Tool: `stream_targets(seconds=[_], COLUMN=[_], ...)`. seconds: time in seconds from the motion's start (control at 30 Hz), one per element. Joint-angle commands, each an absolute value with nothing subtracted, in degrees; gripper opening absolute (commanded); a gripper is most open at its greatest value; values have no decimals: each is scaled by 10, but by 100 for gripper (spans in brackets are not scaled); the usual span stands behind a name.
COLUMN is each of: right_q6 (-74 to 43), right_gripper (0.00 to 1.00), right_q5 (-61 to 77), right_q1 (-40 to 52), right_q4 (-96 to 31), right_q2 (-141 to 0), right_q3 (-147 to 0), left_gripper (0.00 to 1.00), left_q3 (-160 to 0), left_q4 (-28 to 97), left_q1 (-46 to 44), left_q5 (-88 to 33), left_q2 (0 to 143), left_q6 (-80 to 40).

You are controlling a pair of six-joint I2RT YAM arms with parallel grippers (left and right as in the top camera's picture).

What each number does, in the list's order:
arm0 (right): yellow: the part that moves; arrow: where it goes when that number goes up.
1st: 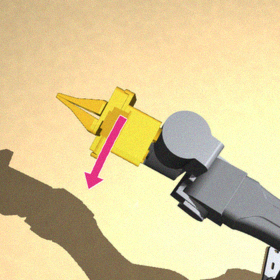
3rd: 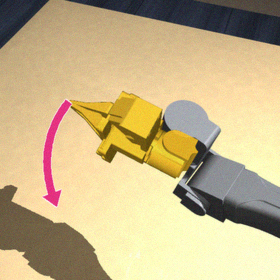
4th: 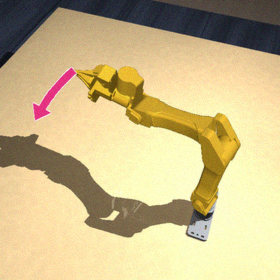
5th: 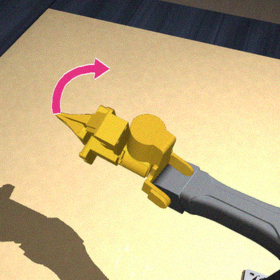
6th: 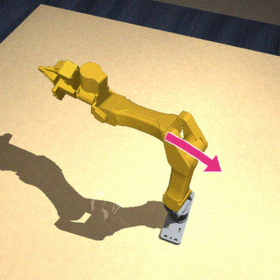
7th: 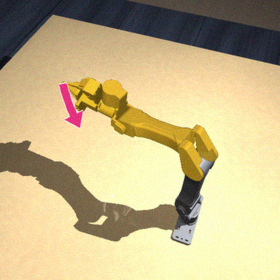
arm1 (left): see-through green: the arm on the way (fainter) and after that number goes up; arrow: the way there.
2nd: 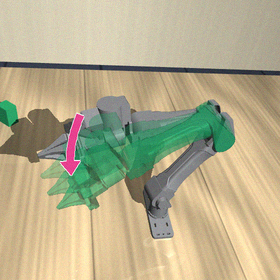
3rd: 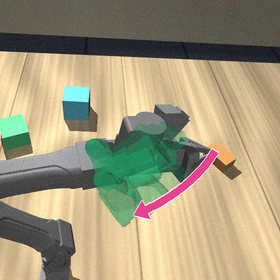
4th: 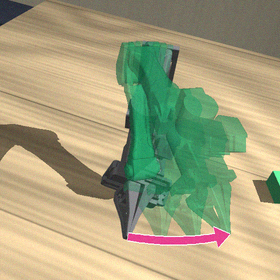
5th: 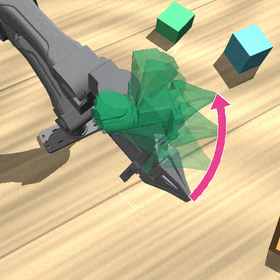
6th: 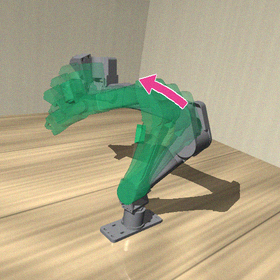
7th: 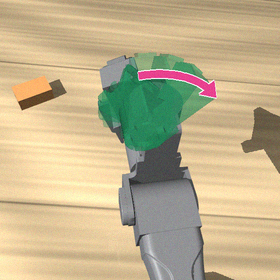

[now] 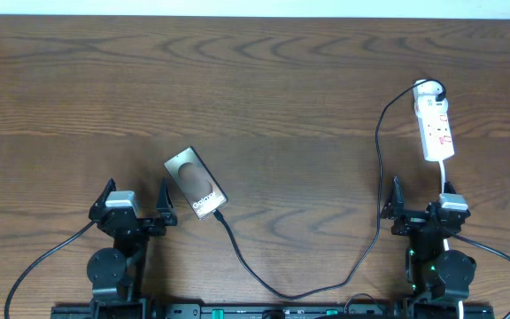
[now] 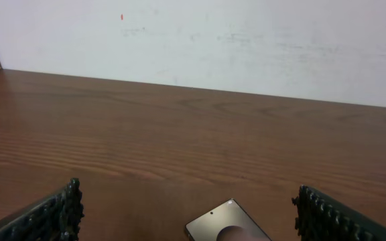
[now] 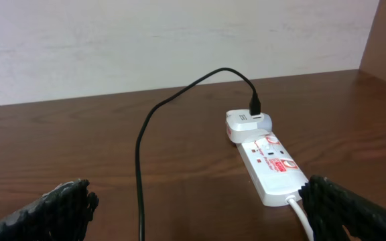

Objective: Plug charger to phone and switch on socket

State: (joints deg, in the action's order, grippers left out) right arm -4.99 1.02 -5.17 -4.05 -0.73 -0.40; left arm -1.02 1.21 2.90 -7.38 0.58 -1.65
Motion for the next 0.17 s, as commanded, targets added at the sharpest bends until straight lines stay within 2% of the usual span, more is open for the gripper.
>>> stream_targets(seconds=[0.0, 0.13], right_q6=[-55, -55], right_gripper=[99, 99], right_q5=[2, 2], right_q1=[-49, -49], right_q4=[-43, -43], right_q2=[-3, -3], right_q3=[-3, -3], left_gripper=[98, 98], left_q3=[-3, -3], left_q4=[34, 34], left_q1=[28, 28], left_q5=[-94, -94], left_q2=[2, 2], left_q6=[-15, -15])
